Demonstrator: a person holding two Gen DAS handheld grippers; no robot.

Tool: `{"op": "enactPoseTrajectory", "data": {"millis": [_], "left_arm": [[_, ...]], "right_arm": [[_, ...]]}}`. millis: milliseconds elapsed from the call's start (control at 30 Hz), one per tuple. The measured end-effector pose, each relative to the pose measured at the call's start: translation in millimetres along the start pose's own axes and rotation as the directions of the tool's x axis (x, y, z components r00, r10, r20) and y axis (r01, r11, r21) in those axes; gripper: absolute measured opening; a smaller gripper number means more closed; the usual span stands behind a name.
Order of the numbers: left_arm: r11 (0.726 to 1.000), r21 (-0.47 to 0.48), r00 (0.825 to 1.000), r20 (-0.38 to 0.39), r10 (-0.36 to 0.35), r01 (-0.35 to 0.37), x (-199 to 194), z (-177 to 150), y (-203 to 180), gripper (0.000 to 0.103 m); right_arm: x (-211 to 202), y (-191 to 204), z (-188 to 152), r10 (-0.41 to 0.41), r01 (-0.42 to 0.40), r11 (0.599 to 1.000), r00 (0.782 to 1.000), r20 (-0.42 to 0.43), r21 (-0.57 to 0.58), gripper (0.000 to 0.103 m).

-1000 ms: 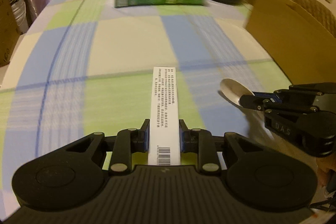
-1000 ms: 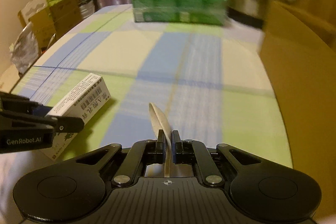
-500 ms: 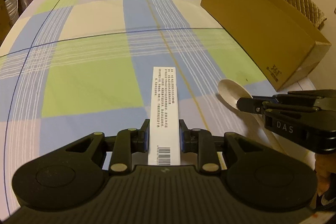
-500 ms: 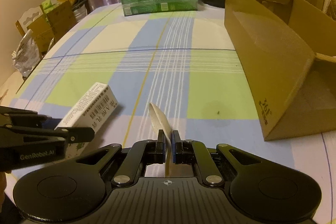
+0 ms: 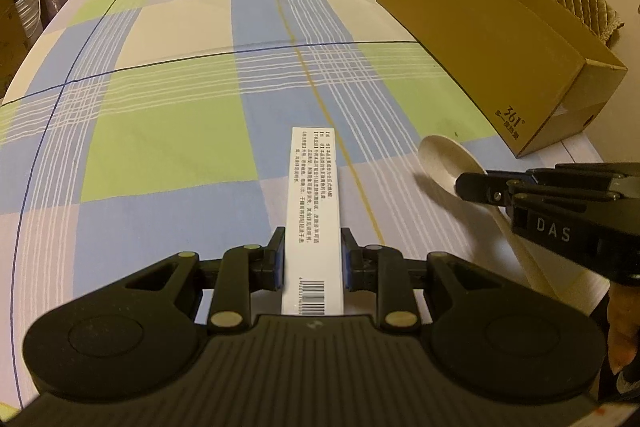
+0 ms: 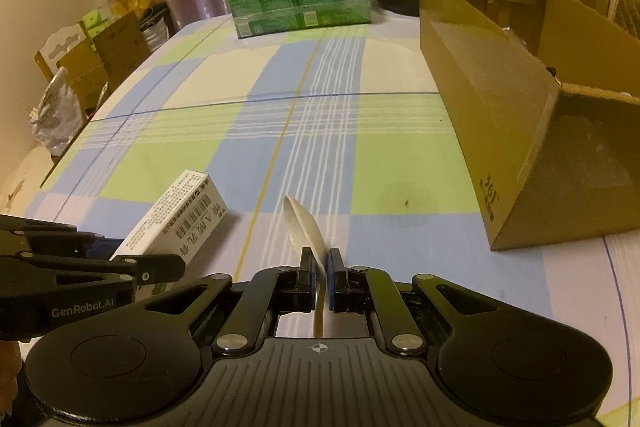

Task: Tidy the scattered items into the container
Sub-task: 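Carry the medicine box and spoon over the cardboard box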

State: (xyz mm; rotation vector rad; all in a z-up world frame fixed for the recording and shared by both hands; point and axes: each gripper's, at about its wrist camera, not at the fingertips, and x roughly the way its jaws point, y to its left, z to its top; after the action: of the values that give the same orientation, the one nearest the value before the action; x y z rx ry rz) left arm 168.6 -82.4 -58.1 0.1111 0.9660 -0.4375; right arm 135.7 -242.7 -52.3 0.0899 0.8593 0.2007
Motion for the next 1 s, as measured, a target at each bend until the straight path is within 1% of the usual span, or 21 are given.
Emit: {"op": "enactPoseTrajectory", "data": {"millis": [533, 1000], "left_arm": [[1.000, 0.018, 1.000, -0.001, -0.009, 0.009, -13, -4, -23, 0.022], [0.998, 0.054, 0.998, 0.034, -0.045, 0.043, -32, 3, -58, 0.022]], "right_arm": [[-27, -12, -5, -0.013, 0.012, 1.000, 0.999, 0.030, 0.017, 0.002], [-69, -32, -8, -0.048, 0.044, 0.998, 0.994, 0.094, 0.038, 0.002]]}}
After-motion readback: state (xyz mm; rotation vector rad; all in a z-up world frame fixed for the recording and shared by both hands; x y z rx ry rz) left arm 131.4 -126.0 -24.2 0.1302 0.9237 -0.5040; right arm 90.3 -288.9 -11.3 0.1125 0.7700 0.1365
